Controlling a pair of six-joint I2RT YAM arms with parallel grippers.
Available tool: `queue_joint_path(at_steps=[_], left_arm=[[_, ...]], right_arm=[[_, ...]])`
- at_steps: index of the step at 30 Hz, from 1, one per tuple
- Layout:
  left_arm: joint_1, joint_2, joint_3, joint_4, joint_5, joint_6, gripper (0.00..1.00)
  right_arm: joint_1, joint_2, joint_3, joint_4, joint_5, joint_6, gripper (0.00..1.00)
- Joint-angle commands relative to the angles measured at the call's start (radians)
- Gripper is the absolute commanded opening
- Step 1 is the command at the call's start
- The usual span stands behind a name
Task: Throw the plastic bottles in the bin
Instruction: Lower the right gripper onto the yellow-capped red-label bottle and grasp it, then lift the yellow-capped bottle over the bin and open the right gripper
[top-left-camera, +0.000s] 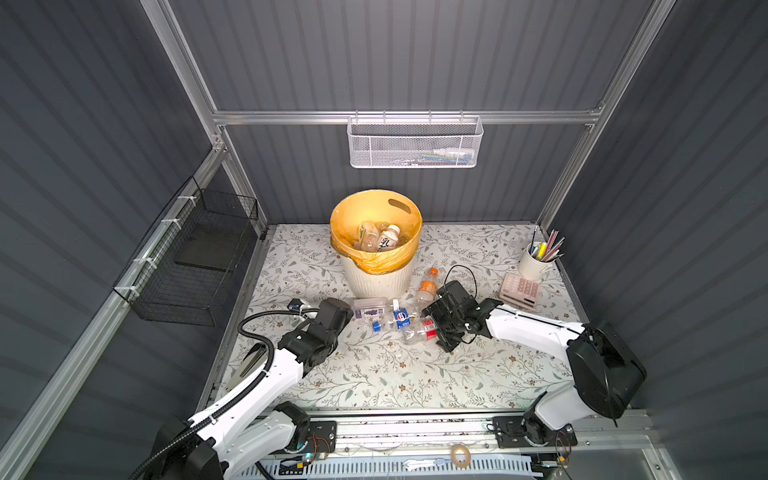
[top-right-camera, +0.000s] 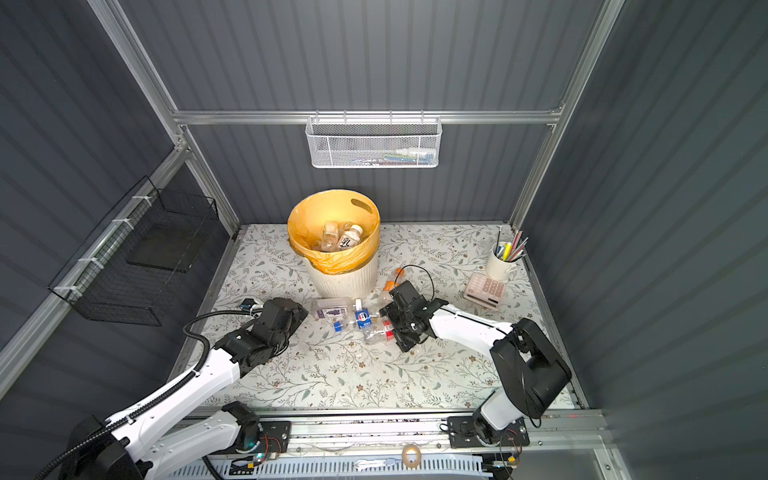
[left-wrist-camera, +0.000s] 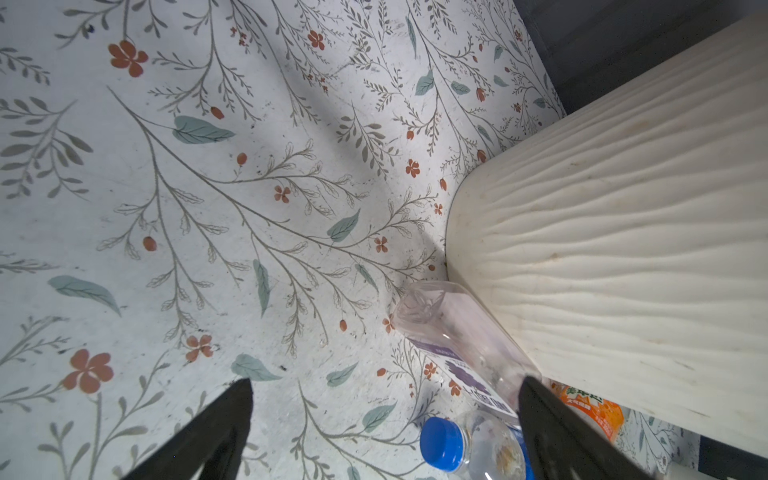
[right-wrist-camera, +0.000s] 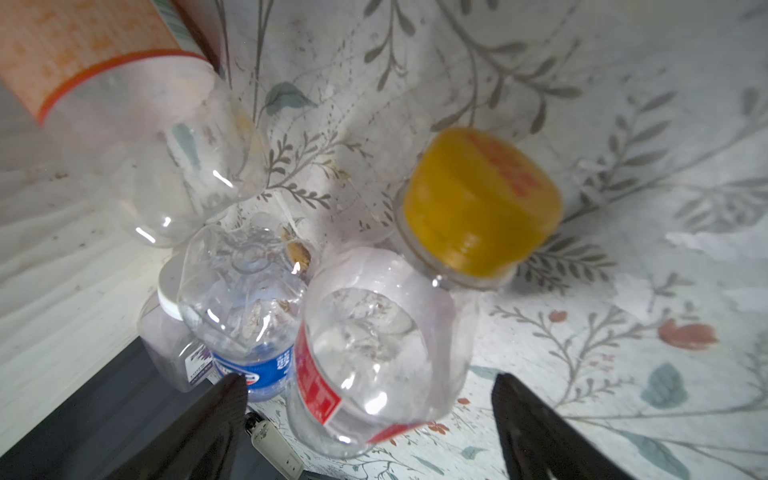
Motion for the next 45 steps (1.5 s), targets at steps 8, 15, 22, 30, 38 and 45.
queue_joint_path(at_steps=[8,15,22,30,38,45], left_arm=[[-0.005,-0.033,-0.028,-0.056,-0.037,0.025,0.99],[-0.005,-0.05,-0.037,-0.064,-0.047,0.016,0.99],[-0.005,-0.057,-0.043,-0.07,-0.057,0.007,0.99],[-0.003,-0.078,-0.061,-0.099,-0.079,0.003,0.99],[-0.003,-0.087,-0.071,-0.111,-0.071,-0.005,0.99],[-0.003,-0.074,-0.066,-0.103,-0.055,-0.004,0.99]], right_arm=[[0.004,0.082,0.019,0.021,-0.002,0.022,0.76],[-0.028,0.034,-0.056,0.017,0.043,0.018,0.6],[-0.101,-0.109,-0.123,0.031,0.126,-0.096,0.52],[-0.344,-0.336,-0.084,0.144,0.038,-0.47,0.52],[-0.45,-0.27,0.336,0.127,-0.16,-0.773,0.55],[-0.331,0.033,0.771,0.155,-0.37,-0.818,0.56]])
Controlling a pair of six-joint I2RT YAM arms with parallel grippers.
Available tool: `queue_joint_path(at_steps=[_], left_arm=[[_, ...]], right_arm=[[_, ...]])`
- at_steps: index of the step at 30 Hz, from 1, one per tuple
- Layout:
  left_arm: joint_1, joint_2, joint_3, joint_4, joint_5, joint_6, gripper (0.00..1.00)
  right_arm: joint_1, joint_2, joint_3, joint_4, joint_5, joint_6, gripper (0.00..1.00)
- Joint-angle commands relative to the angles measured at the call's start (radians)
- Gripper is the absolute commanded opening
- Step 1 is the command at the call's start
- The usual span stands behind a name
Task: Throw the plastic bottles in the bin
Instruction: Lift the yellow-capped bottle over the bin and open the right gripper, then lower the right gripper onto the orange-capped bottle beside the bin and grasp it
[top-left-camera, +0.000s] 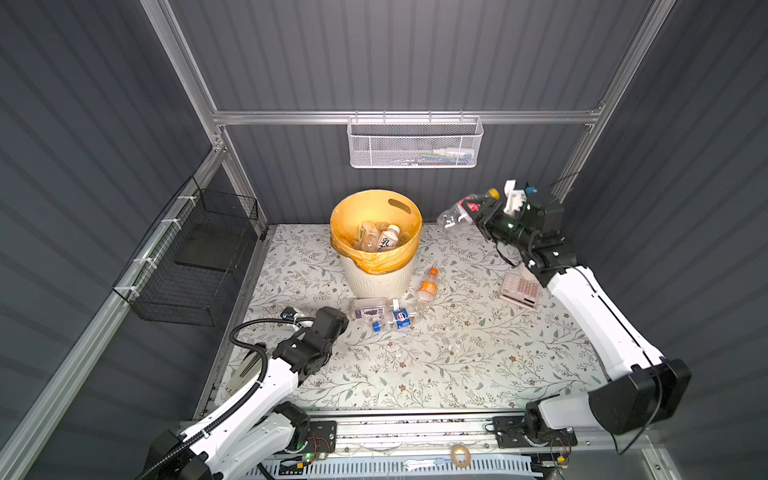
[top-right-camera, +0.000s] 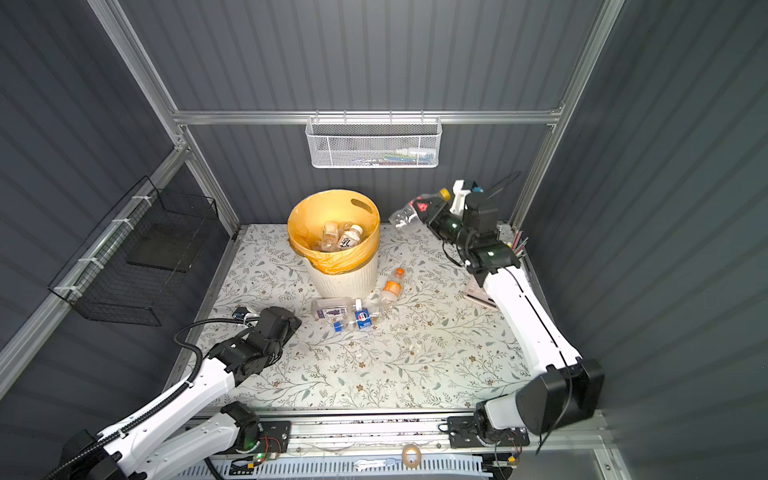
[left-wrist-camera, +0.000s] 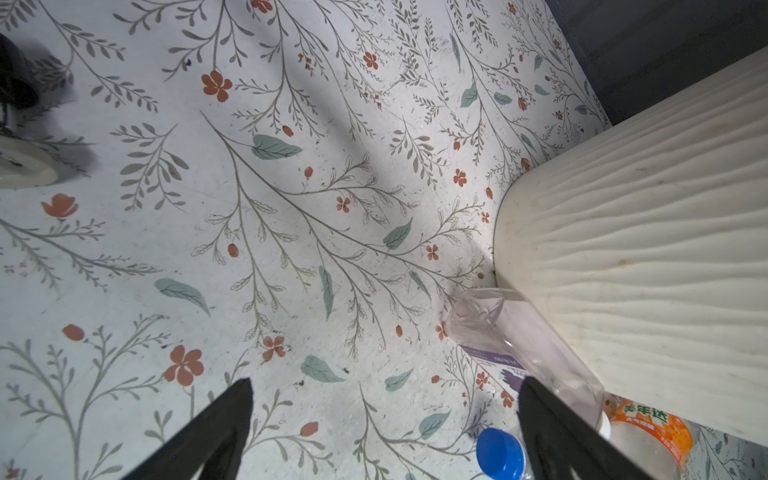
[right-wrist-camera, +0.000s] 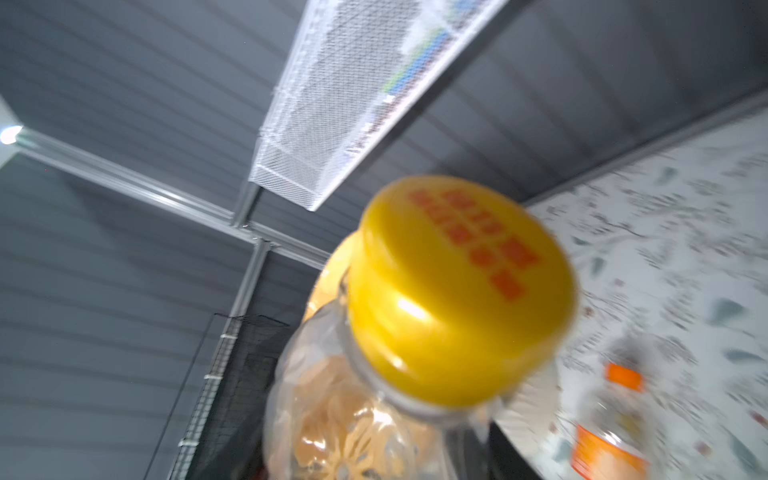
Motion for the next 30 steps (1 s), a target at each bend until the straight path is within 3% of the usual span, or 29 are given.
queue_joint_path(at_steps=[1,4,5,6,7,9,15,20,30], left_arm=[[-0.003,0.002,-0.006,-0.02,0.0,-0.005,0.99],[-0.003,0.008,0.002,-0.022,0.008,0.004,0.99],[-0.003,0.01,0.007,-0.025,0.009,0.009,0.99],[-0.003,0.009,0.01,-0.029,0.007,0.014,0.99],[-0.003,0.007,0.013,-0.037,0.005,0.016,0.99],[-0.003,-0.002,0.014,-0.047,-0.001,0.019,1.0],[-0.003,-0.021,0.0,-0.047,-0.008,0.019,0.99],[-0.003,0.013,0.029,-0.039,-0.006,0.057,0.99],[-0.003,0.07,0.02,0.036,0.04,0.059,0.99]], right_arm=[[0.103,0.178,0.219,-0.069,-0.164,-0.114,0.58],[0.181,0.361,0.532,-0.319,-0.196,-0.228,0.65],[0.195,0.412,0.627,-0.415,-0.156,-0.265,0.75],[0.199,0.438,0.684,-0.472,-0.114,-0.286,0.89],[0.198,0.453,0.717,-0.5,-0.075,-0.294,0.95],[0.191,0.437,0.71,-0.489,-0.02,-0.298,0.99],[0.184,0.282,0.533,-0.389,0.147,-0.33,0.99],[0.152,0.126,0.232,-0.252,0.192,-0.283,0.99],[0.114,0.042,-0.113,-0.287,0.333,-0.254,0.99]])
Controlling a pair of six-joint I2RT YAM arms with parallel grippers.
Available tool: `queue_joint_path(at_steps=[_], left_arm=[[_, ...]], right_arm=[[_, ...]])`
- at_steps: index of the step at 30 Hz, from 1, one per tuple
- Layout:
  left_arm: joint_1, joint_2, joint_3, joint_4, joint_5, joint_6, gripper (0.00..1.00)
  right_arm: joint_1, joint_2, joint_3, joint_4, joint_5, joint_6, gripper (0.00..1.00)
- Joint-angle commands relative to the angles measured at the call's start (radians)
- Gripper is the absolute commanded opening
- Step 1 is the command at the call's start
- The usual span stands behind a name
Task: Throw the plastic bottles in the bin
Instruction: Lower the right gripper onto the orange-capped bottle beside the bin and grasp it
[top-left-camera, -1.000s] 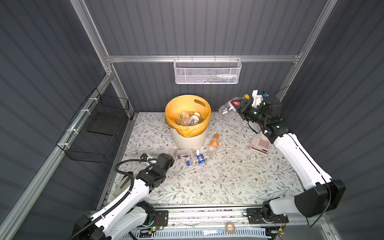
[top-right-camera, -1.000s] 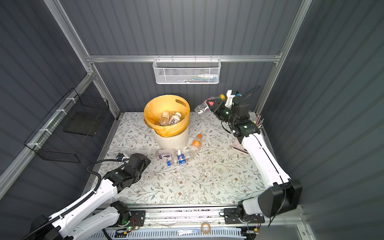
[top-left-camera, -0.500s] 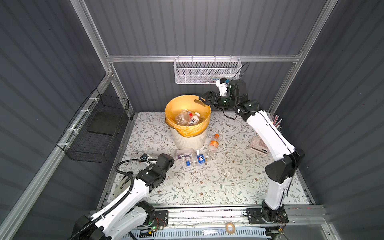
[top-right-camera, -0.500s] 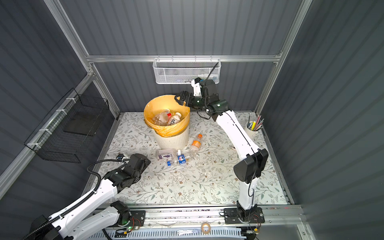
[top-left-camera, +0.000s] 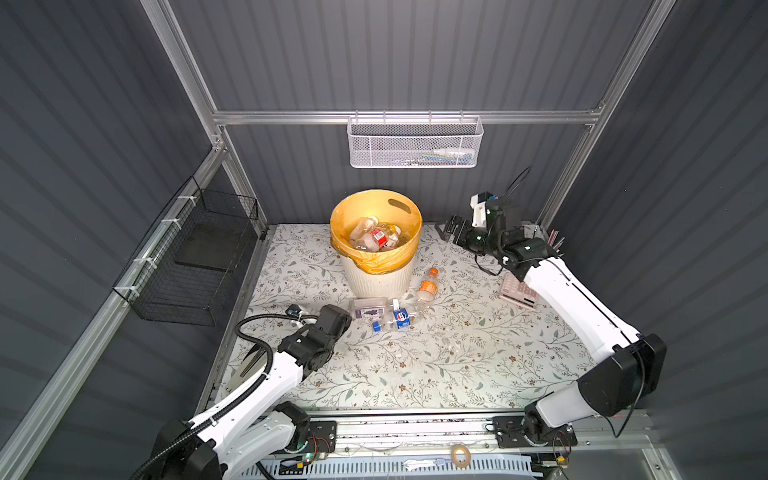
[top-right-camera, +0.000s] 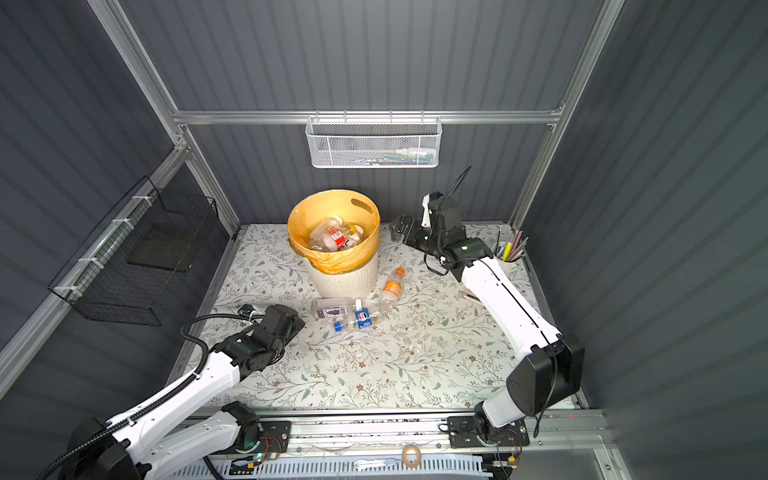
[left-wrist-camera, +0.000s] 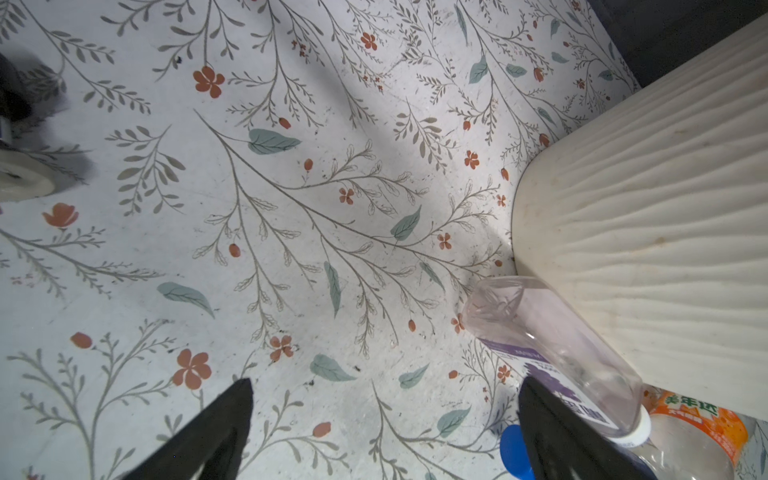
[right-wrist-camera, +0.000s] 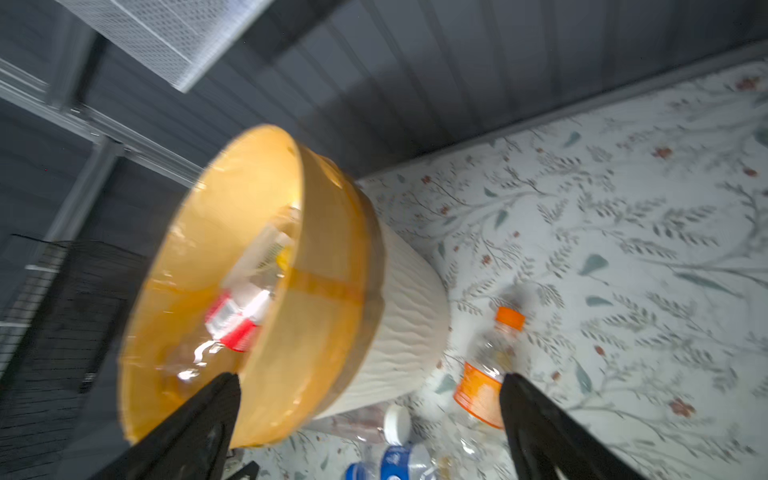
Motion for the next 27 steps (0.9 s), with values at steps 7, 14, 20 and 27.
queue_joint_path(at_steps=[7,14,20,27], left_arm=[[-0.004,-0.003,-0.015,0.049,0.026,0.004,0.99],[-0.003,-0.02,-0.011,0.018,0.006,0.012,0.99],[-0.003,-0.003,-0.013,0.034,0.014,0.013,0.99],[-0.003,0.042,0.018,0.042,0.031,0.052,0.99]], right_arm=[[-0.026,0.138,-0.063,-0.107,0.046,0.036,0.99],[-0.026,0.251,-0.1,-0.058,-0.031,0.125,0.99],[-0.007,0.328,-0.105,-0.028,-0.081,0.152,0.99],[0.014,0.407,-0.074,-0.022,-0.108,0.16,0.98]])
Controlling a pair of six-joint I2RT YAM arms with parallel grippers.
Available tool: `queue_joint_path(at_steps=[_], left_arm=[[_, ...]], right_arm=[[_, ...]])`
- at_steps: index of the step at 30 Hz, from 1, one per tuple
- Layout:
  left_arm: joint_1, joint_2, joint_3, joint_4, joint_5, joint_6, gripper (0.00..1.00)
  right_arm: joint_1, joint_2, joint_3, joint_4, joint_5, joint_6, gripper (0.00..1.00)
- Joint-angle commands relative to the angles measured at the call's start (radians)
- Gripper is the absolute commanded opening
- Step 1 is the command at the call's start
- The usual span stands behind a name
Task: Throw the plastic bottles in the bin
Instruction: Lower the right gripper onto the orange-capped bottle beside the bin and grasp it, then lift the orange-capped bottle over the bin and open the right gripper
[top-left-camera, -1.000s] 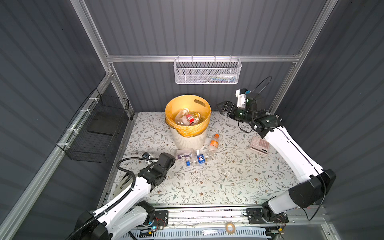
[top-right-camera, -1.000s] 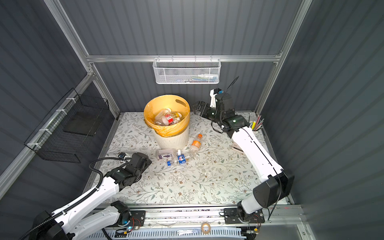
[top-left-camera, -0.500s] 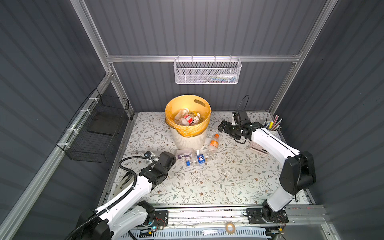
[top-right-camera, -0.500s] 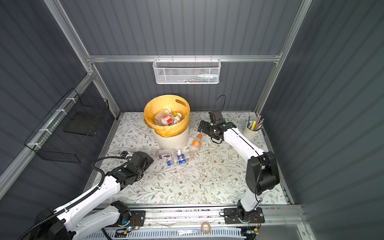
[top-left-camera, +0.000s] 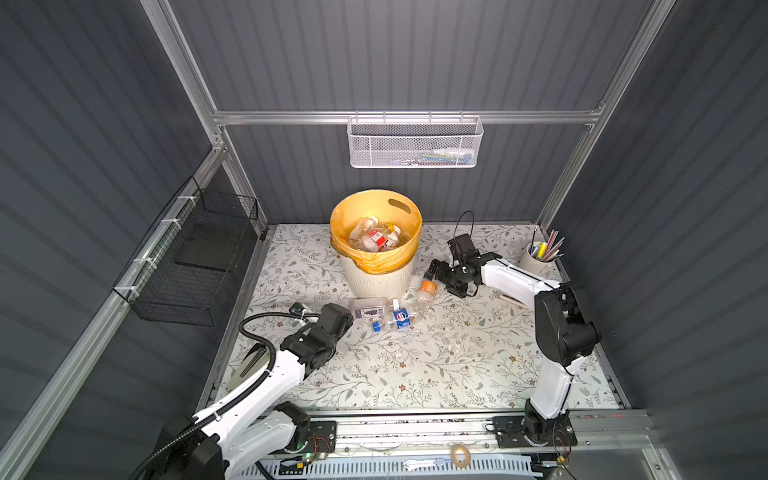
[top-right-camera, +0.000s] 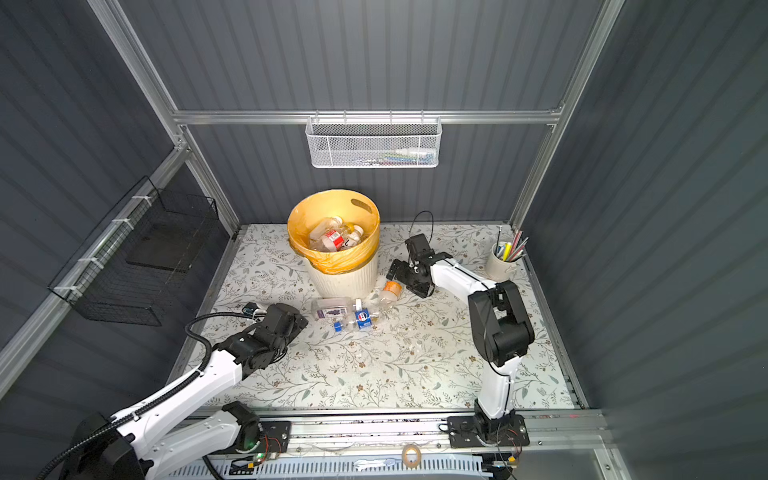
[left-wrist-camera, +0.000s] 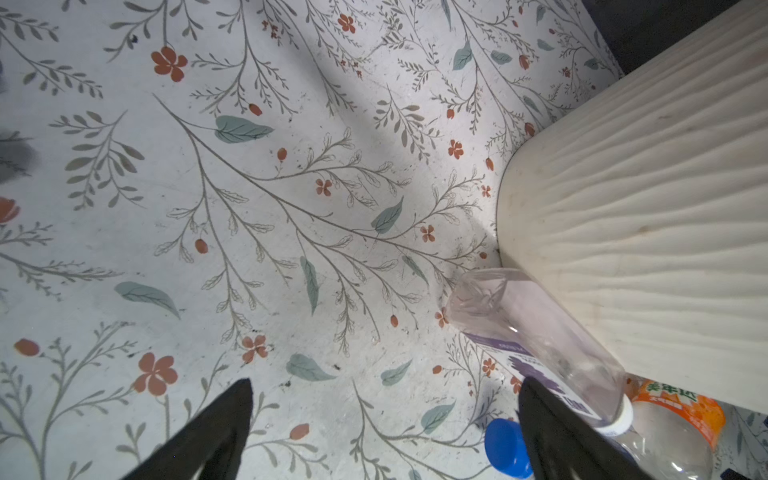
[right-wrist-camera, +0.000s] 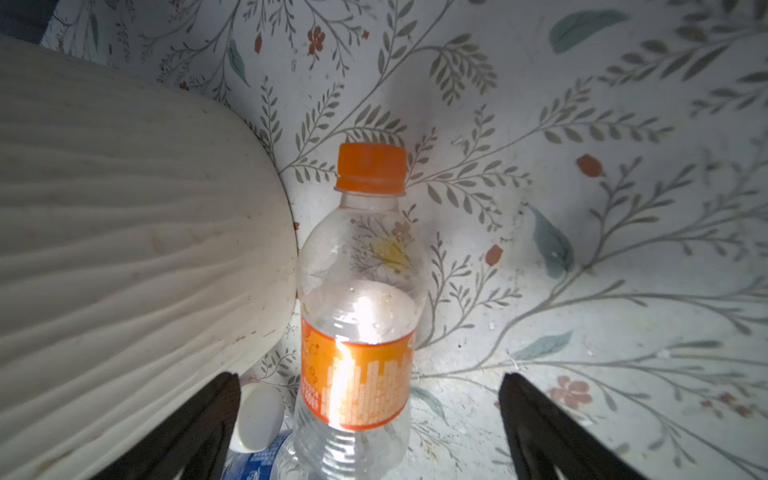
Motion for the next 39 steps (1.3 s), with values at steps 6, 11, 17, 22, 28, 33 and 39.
queue_joint_path(at_steps=[6,11,17,22,28,33,39], left_arm=[[-0.003,0.013,0.025,-0.009,0.002,0.036,0.99],[-0.003,0.003,0.019,-0.016,-0.004,0.03,0.99],[-0.003,0.002,0.025,-0.025,-0.007,0.036,0.99],[-0.003,0.009,0.025,-0.021,-0.015,0.034,0.99],[-0.003,0.036,0.019,0.001,0.0,0.025,0.99],[-0.003,0.053,0.026,0.007,0.001,0.036,0.99],[-0.003,0.047,0.028,-0.006,-0.008,0.046,0.99]], right_arm=[[0.022,0.073,0.055,-0.043,0.001,-0.018,0.92],[0.019,0.085,0.035,-0.072,0.025,-0.051,0.8],[-0.027,0.045,-0.053,-0.022,0.003,-0.051,0.67],[-0.078,-0.025,-0.152,0.069,-0.033,-0.044,0.56],[-0.123,-0.126,-0.247,0.195,-0.109,-0.048,0.54],[-0.152,-0.203,-0.266,0.256,-0.173,-0.034,0.54],[-0.201,-0.333,-0.264,0.334,-0.194,0.0,0.54]])
